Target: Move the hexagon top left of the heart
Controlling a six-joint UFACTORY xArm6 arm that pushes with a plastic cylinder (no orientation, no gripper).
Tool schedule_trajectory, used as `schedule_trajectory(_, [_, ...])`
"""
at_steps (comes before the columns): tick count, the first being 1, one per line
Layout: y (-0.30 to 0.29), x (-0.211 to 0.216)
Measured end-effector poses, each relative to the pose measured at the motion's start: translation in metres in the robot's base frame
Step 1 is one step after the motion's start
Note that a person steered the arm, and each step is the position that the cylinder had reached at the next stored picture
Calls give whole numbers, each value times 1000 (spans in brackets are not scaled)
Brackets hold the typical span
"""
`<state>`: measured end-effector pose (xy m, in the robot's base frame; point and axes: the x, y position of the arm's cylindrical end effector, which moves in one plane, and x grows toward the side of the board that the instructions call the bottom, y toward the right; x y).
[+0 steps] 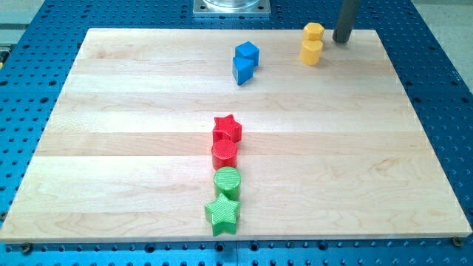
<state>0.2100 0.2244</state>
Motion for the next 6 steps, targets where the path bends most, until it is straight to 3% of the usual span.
schedule_trajectory(1, [-19,-9])
schedule_trajectory(2, [-86,-16])
schedule_trajectory(3, [-115,-16])
schedule_trajectory(4, [-115,-16])
schedule_trajectory(6, [-33,-4])
